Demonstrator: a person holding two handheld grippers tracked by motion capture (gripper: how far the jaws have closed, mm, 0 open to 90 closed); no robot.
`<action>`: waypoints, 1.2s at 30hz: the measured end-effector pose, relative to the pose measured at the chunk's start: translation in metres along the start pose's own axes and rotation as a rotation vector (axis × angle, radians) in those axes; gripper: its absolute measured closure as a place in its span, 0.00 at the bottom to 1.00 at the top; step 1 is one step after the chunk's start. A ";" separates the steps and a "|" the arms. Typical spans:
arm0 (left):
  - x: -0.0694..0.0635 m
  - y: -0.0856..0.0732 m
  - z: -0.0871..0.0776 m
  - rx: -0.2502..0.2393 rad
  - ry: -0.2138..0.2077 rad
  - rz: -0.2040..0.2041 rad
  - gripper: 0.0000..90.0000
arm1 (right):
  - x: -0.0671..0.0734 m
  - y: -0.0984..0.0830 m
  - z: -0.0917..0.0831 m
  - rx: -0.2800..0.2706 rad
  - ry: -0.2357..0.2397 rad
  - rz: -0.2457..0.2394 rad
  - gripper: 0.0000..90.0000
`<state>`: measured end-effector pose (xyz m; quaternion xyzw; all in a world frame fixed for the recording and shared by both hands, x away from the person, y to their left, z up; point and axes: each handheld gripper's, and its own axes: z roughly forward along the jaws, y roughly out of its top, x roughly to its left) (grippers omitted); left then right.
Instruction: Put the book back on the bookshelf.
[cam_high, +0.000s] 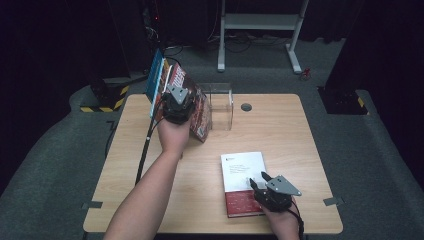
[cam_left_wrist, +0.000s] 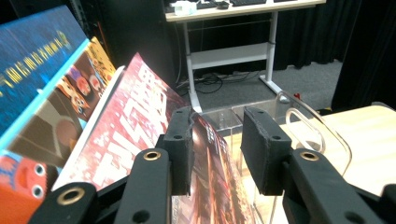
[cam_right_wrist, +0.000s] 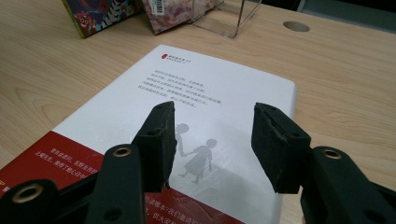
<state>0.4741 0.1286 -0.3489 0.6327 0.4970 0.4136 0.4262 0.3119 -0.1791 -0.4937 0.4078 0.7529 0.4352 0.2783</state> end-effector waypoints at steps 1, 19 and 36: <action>0.000 -0.001 0.000 0.000 -0.003 -0.002 0.70 | 0.000 0.000 0.000 0.000 0.001 0.000 0.55; -0.009 -0.039 -0.003 0.054 -0.082 0.019 0.66 | -0.001 0.000 0.001 0.004 0.006 -0.004 0.55; -0.009 -0.080 -0.022 0.113 -0.192 0.033 0.62 | 0.000 -0.001 0.001 0.006 0.005 -0.004 0.54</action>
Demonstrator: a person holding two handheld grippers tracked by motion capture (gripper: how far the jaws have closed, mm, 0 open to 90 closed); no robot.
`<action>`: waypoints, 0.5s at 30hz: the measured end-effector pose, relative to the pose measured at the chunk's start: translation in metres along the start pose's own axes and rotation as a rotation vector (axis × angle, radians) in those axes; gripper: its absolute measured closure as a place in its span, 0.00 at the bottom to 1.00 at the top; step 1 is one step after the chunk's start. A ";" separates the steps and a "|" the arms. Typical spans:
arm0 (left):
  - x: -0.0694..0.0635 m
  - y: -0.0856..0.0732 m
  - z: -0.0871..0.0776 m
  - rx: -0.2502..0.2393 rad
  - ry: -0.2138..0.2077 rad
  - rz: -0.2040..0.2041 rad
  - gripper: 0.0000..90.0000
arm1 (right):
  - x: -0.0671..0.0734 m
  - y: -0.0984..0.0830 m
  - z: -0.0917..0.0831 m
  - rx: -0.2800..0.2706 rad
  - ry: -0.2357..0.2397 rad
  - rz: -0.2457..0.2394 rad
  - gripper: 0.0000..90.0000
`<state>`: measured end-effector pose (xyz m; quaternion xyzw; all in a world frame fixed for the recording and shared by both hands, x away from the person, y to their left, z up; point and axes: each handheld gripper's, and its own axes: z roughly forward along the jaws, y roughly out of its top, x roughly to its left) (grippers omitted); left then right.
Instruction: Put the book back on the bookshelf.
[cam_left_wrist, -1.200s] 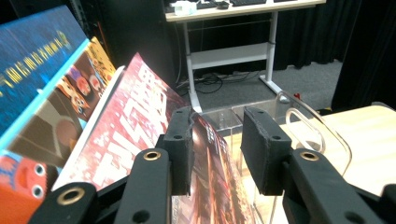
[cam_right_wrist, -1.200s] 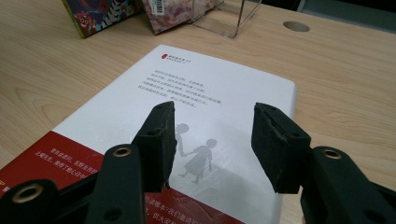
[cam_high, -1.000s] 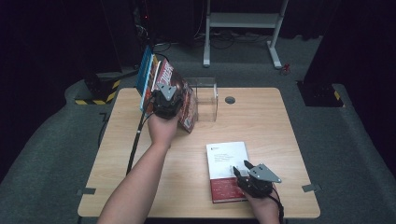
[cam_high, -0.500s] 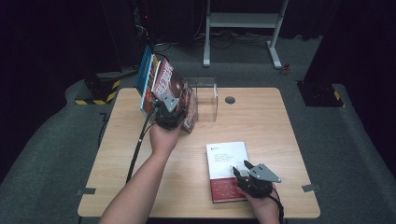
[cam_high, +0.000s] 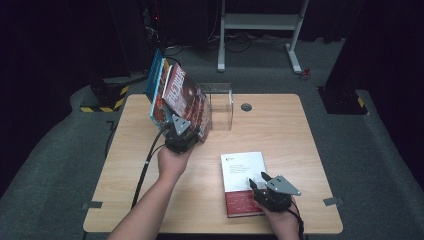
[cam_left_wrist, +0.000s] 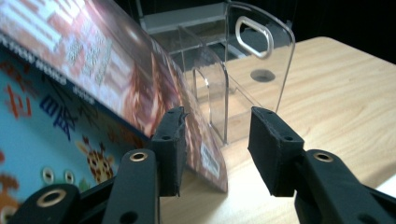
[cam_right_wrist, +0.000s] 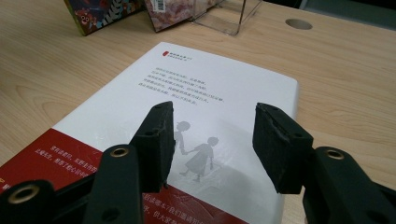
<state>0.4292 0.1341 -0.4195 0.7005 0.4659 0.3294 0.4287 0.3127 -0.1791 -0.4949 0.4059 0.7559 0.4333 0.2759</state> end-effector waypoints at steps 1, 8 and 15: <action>0.000 -0.003 -0.001 0.005 -0.007 0.003 0.62 | 0.000 0.000 0.000 0.000 0.000 -0.001 0.54; -0.004 -0.024 -0.006 0.039 -0.052 0.040 0.58 | 0.001 0.000 0.000 0.005 -0.001 -0.003 0.54; -0.013 -0.054 -0.011 0.092 -0.085 0.101 0.54 | 0.001 0.000 0.001 0.008 -0.002 -0.006 0.54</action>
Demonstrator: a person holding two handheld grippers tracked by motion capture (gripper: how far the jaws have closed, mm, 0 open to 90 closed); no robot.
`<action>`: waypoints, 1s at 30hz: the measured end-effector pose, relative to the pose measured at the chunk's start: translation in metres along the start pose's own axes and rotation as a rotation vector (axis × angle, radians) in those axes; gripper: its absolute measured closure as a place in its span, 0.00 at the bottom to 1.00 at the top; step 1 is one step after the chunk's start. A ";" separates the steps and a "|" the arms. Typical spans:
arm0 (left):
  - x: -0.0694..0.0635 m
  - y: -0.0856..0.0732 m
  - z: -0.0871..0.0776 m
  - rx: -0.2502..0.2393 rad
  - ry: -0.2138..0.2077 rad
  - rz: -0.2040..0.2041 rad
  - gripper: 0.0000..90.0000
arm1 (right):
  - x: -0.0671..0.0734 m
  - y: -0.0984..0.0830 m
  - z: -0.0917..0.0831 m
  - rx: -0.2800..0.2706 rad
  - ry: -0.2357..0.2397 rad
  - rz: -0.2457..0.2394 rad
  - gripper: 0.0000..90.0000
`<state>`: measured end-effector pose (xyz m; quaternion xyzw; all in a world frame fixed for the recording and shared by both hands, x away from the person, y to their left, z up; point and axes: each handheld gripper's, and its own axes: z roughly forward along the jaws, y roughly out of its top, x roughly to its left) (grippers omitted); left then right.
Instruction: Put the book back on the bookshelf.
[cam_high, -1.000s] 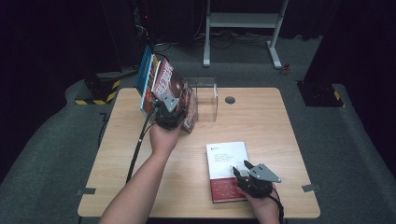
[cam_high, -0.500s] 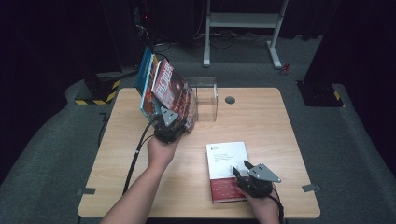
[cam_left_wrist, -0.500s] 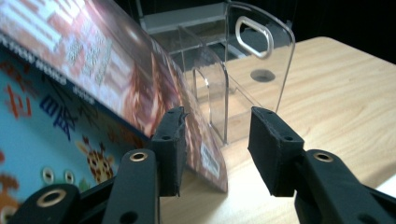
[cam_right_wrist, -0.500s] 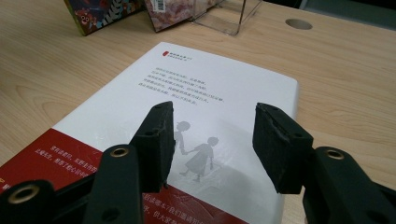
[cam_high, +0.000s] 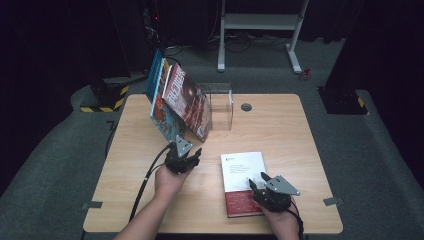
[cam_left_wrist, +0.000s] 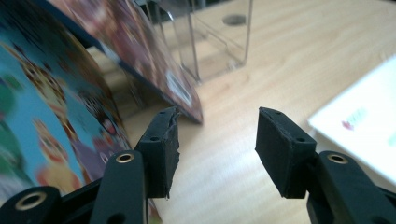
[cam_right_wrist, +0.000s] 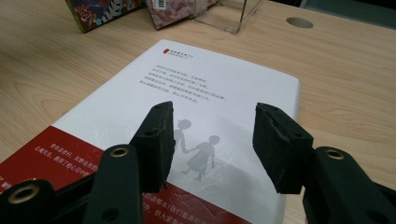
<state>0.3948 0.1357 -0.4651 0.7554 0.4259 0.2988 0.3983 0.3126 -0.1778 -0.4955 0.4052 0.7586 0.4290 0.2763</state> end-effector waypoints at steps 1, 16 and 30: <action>-0.002 -0.004 -0.001 0.005 -0.003 0.008 0.54 | 0.000 0.000 0.000 0.001 0.001 0.000 0.54; -0.016 -0.061 -0.021 0.106 -0.120 0.004 0.52 | 0.000 -0.002 0.001 0.016 0.005 0.001 0.54; -0.016 -0.074 -0.018 0.154 -0.181 -0.028 0.44 | -0.009 -0.003 -0.001 0.034 -0.017 0.012 0.51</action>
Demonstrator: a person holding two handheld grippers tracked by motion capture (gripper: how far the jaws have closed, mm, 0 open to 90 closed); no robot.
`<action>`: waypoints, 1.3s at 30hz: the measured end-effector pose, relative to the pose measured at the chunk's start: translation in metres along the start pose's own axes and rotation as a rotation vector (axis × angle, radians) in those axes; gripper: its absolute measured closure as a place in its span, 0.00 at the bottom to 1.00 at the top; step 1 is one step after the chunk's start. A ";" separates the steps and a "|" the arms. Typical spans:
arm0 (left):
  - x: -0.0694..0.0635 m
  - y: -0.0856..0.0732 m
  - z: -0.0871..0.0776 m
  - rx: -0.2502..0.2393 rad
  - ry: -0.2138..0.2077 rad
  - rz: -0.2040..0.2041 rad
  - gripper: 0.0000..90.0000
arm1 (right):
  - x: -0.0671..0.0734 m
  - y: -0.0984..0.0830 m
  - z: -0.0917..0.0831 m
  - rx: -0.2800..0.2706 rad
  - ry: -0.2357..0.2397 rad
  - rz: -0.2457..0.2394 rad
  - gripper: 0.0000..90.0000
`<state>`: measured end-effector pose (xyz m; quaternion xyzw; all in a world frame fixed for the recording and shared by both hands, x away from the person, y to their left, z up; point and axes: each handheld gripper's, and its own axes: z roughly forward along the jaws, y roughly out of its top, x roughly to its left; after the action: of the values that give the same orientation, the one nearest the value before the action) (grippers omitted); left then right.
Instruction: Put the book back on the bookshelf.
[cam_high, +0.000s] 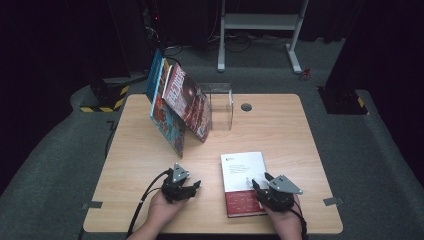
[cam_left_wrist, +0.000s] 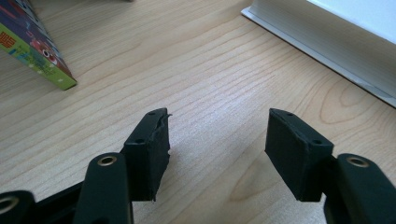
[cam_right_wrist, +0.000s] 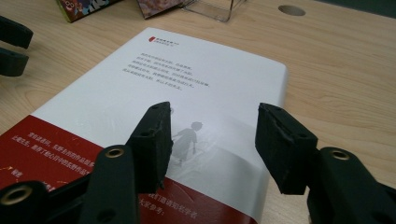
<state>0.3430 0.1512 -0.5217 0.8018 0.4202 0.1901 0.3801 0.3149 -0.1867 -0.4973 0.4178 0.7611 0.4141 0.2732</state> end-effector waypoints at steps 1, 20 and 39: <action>0.001 0.000 0.000 0.004 0.003 0.001 0.44 | -0.001 0.000 0.000 0.003 -0.003 -0.003 0.50; 0.000 0.001 0.005 0.044 0.015 -0.018 0.33 | -0.025 -0.001 0.007 0.156 0.052 0.189 0.22; -0.002 0.001 0.005 0.055 0.027 -0.008 0.31 | -0.015 -0.001 0.012 0.185 0.107 0.238 0.17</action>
<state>0.3457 0.1473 -0.5247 0.8076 0.4335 0.1879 0.3530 0.3310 -0.1953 -0.5028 0.5057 0.7546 0.3934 0.1415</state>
